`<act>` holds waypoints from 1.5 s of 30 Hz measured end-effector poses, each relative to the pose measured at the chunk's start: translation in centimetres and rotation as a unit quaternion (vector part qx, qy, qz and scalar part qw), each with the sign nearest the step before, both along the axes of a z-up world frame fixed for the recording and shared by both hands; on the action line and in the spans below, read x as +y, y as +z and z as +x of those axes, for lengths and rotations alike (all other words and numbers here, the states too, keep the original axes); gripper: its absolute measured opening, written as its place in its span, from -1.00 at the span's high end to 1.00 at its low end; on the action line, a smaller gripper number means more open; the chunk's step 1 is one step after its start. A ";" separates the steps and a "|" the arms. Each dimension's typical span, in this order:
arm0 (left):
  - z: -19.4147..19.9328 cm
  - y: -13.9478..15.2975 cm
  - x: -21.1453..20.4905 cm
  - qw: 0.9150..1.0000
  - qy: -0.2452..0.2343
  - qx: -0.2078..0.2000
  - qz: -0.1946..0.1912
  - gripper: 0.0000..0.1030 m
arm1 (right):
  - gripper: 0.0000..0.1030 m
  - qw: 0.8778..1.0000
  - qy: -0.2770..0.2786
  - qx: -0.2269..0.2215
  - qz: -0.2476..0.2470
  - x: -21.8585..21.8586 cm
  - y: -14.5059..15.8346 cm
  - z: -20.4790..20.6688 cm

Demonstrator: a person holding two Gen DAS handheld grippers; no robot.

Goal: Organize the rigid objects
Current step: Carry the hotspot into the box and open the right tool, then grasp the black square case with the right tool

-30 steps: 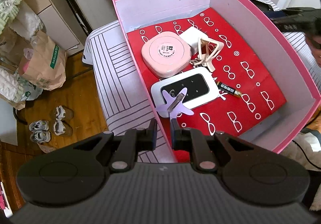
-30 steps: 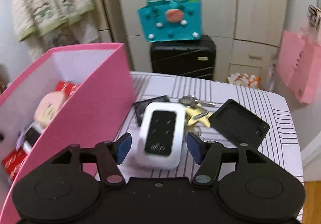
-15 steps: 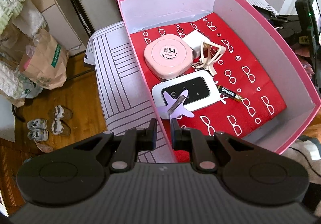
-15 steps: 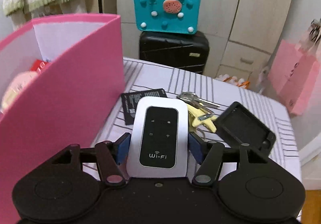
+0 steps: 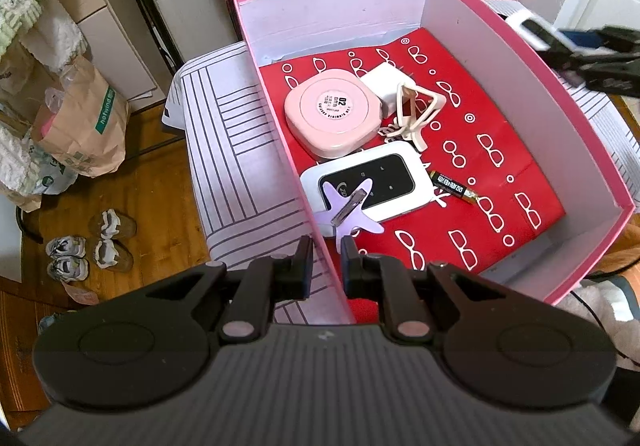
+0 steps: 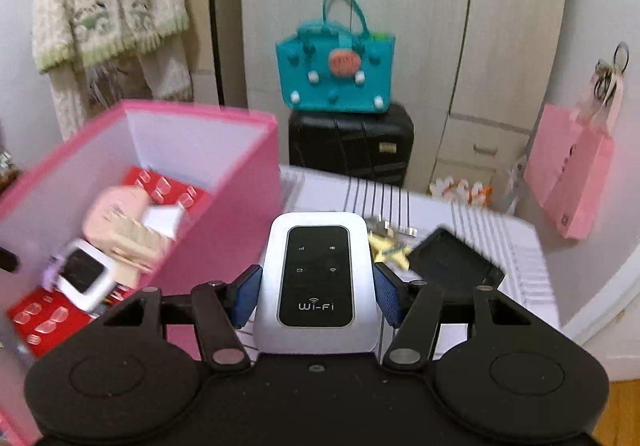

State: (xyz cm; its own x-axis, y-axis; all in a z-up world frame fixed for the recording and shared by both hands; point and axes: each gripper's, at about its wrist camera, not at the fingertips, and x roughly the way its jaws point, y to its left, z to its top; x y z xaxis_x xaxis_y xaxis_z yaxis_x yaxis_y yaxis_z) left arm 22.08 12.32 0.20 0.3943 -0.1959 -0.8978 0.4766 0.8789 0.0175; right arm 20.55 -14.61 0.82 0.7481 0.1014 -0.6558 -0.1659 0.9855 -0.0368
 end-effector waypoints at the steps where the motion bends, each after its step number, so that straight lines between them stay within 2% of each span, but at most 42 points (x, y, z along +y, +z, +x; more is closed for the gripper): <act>1: 0.0 0.0 0.0 1.000 0.000 0.000 0.000 0.75 | -0.25 1.000 0.001 -0.010 -0.001 0.1 0.7 -0.5; 5: 0.0 0.0 0.0 1.000 0.000 0.000 0.001 0.75 | -0.25 0.999 0.020 -0.040 0.013 0.7 3.4 -2.1; 8: 0.0 0.0 -0.1 1.000 -0.001 0.000 0.003 0.75 | -0.25 0.996 0.063 -0.042 0.040 1.6 5.0 -3.1; 10: 0.0 0.0 -0.2 1.000 -0.002 0.000 0.006 0.75 | -0.25 0.994 0.092 -0.038 0.039 3.0 5.6 -3.5; 15: 0.1 0.1 -0.3 1.000 0.004 0.004 0.010 0.75 | -0.25 0.982 0.182 0.013 0.037 6.9 4.8 -2.8; 19: 0.1 0.1 -0.3 1.000 0.011 0.006 0.008 0.75 | -0.25 0.973 0.218 0.068 0.029 9.3 3.3 -1.9; 22: 0.0 0.0 -0.3 1.000 0.012 0.006 0.010 0.75 | -0.25 0.970 0.229 0.079 -0.007 10.3 2.1 -1.6; 23: 0.0 0.1 -0.3 1.000 0.012 0.007 0.010 0.75 | -0.27 0.971 0.228 0.066 -0.020 10.3 1.8 -1.6; 25: 0.1 0.1 -0.4 1.000 0.012 0.008 0.011 0.75 | -0.27 0.975 0.213 0.033 -0.049 10.3 1.8 -2.0; 26: 0.1 0.1 -0.4 1.000 0.012 0.009 0.011 0.75 | -0.28 0.976 0.211 0.023 -0.047 9.9 2.0 -2.3; 30: 0.2 0.0 -0.3 1.000 0.016 0.008 0.005 0.75 | -0.31 0.983 0.183 -0.017 0.011 6.8 3.9 -3.1; 34: 0.0 0.0 -0.1 1.000 0.017 0.007 0.000 0.75 | -0.32 0.992 0.103 -0.046 0.050 2.1 5.1 -3.7; 39: 0.0 0.0 0.2 1.000 0.017 0.008 -0.006 0.75 | -0.32 0.992 0.002 -0.006 0.128 -5.7 5.0 -2.5; 42: 0.0 0.0 0.1 1.000 0.017 0.009 -0.007 0.75 | -0.32 0.991 -0.032 0.010 0.130 -9.4 3.3 -1.5; 45: 0.0 0.0 0.1 1.000 0.018 0.009 -0.004 0.75 | -0.32 0.993 -0.052 0.021 0.105 -12.1 0.8 -0.3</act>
